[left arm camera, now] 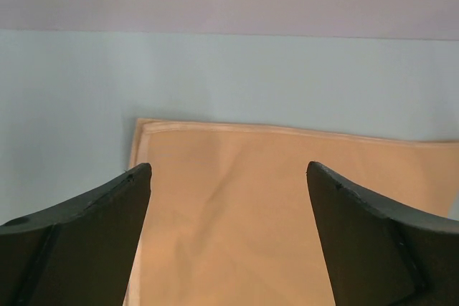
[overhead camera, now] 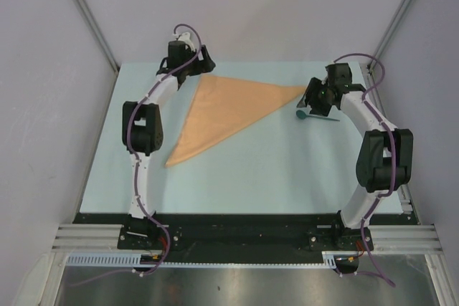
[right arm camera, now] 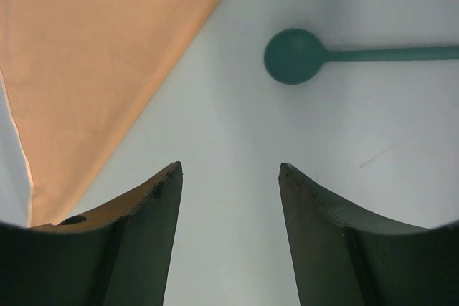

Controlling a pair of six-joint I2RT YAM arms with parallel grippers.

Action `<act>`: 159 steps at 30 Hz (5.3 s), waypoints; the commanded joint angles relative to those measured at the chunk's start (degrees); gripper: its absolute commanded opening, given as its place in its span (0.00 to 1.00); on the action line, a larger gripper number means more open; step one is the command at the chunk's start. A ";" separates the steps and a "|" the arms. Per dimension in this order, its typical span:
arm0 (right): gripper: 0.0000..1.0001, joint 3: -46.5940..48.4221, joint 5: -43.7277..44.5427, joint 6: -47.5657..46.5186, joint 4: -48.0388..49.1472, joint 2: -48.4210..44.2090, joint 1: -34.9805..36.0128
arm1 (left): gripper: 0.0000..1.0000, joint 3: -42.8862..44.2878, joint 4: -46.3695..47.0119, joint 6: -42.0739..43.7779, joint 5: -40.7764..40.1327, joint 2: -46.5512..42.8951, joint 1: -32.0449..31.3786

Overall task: Fold the napkin, place the utensils inside, and roll it up
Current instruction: Grab a utensil with the right arm, then place the utensil onto the napkin, then fold the napkin

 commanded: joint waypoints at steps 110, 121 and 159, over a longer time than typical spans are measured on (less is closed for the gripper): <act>0.46 0.77 16.62 60.02 42.19 25.27 28.31 | 0.99 -45.02 -10.32 5.60 2.63 -61.46 -3.66; 0.51 -7.93 23.74 37.71 42.89 6.14 27.70 | 0.99 -44.85 -11.02 5.86 2.02 -60.84 -3.66; 0.43 11.57 -9.31 15.44 35.25 33.43 -10.27 | 0.99 -44.23 -11.99 7.35 2.19 -56.97 -3.75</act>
